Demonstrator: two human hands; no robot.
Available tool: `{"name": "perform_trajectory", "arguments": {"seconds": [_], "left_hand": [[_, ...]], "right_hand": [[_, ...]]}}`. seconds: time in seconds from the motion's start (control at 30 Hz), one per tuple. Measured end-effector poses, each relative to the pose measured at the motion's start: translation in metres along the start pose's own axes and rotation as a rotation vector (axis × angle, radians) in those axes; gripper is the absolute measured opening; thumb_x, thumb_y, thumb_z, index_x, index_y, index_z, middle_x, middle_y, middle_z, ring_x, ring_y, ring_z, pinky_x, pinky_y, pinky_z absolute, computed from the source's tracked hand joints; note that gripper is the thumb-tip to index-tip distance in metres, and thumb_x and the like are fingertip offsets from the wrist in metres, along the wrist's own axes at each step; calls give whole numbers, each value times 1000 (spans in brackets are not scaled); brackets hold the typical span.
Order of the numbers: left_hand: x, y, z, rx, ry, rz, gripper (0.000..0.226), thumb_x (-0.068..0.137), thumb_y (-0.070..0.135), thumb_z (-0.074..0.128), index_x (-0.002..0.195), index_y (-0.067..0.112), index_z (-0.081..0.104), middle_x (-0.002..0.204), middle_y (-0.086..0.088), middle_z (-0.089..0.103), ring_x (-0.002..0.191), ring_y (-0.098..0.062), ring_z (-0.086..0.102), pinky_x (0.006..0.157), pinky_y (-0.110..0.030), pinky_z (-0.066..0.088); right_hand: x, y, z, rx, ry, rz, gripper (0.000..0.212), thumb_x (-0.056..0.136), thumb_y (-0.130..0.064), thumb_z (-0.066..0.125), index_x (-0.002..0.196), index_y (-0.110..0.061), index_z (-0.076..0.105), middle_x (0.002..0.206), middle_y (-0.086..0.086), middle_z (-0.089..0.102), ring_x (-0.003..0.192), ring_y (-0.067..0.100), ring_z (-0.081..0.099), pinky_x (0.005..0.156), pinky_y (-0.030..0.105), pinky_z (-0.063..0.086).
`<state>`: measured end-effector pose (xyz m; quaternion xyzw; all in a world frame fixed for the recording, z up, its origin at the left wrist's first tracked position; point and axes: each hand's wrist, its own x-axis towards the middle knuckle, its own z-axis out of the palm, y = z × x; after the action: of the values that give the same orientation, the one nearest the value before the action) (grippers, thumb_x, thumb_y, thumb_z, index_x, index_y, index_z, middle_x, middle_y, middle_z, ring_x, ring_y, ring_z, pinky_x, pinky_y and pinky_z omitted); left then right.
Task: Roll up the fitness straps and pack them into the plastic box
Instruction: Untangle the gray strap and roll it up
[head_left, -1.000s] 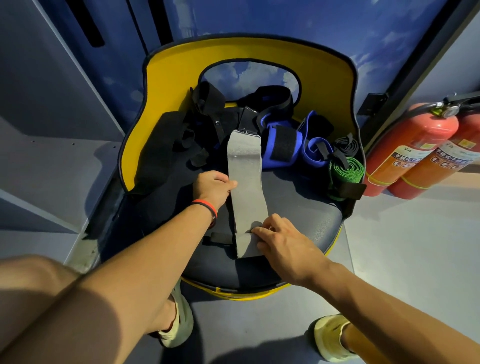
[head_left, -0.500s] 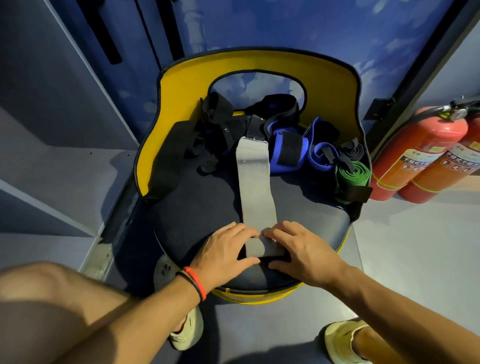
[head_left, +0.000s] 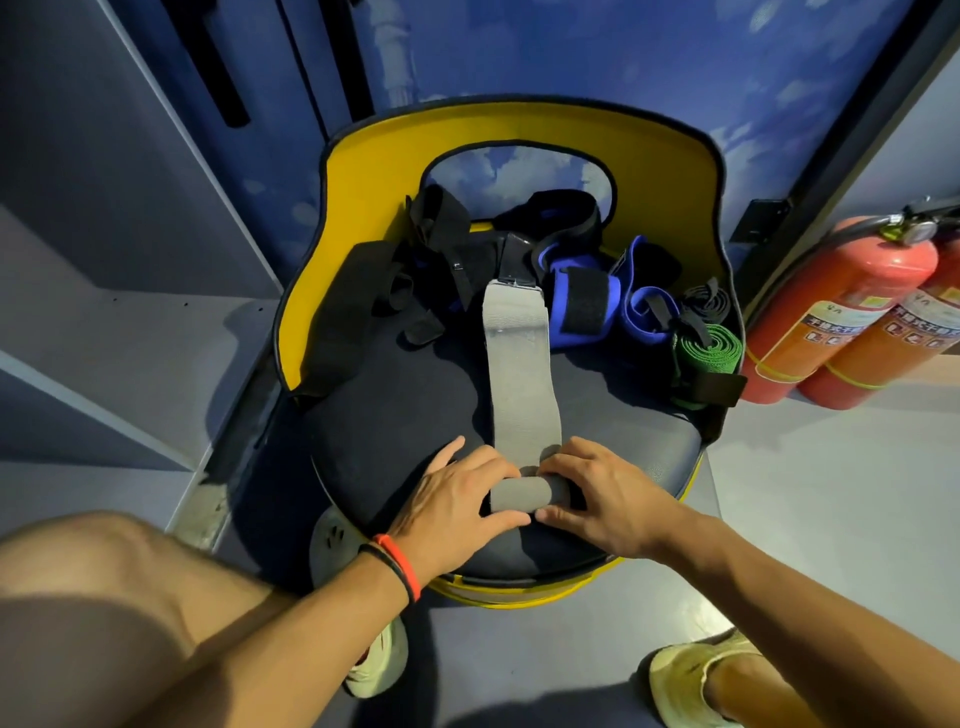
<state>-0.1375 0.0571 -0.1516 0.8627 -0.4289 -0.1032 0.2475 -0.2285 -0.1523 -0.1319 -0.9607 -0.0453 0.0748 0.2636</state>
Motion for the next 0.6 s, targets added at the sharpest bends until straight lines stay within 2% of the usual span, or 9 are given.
{"name": "perform_trajectory", "arguments": {"seconds": [0.1,0.17,0.23,0.3,0.37,0.43,0.5,0.57,0.6], "left_hand": [[1,3,-7,-1,-51,-2,40,91,58,62,118,27,64,108,14,55,105,-8,56,120,-34,27],[4,6,-12,13,-127,-23,46,94,62,56,123,27,63,110,10,57,107,-12,53,109,-33,37],[8,7,-16,59,-183,-34,48,95,65,49,125,30,63,109,9,54,105,-14,48,100,-36,40],[10,6,-16,113,-191,-26,49,95,67,46,120,30,65,105,9,44,101,-12,41,94,-35,38],[11,7,-13,32,-182,-101,48,94,65,51,112,25,69,102,7,41,98,-12,42,86,-30,39],[10,9,-9,-157,-118,-220,42,90,61,62,107,23,67,98,8,50,88,-12,53,73,-27,45],[9,12,-7,-298,5,-344,40,83,58,73,102,27,57,87,6,61,74,-10,61,63,-27,50],[10,14,-6,-320,89,-419,44,78,58,77,89,25,50,72,0,63,61,-10,56,55,-30,48],[11,14,-6,-300,122,-440,44,77,58,78,83,23,51,70,-1,62,59,-11,55,56,-33,48]], "right_hand": [[0,2,-1,9,-29,11,54,95,-61,58,134,-23,62,124,-7,58,114,11,52,97,18,38],[-3,5,-1,50,-14,54,47,92,-66,57,119,-28,62,109,-12,60,96,8,55,85,24,46],[-6,7,1,86,16,96,43,89,-72,55,106,-33,56,98,-12,58,86,9,54,75,29,49],[-8,6,5,94,51,122,45,88,-76,50,107,-36,58,100,-9,53,89,10,54,78,29,50],[-7,5,8,135,98,149,51,87,-75,50,115,-34,63,103,-9,52,91,8,54,79,23,48],[-6,4,10,184,156,184,48,86,-70,55,114,-32,62,98,-11,57,86,6,55,74,21,46],[-6,1,13,215,218,222,44,87,-68,58,106,-29,56,88,-12,59,79,10,56,68,28,50],[-6,-2,18,198,282,257,47,88,-71,55,102,-26,54,82,-12,59,73,13,55,65,33,51],[-6,-3,20,176,301,264,50,88,-73,53,103,-26,55,83,-11,60,73,13,55,65,34,51]]}}
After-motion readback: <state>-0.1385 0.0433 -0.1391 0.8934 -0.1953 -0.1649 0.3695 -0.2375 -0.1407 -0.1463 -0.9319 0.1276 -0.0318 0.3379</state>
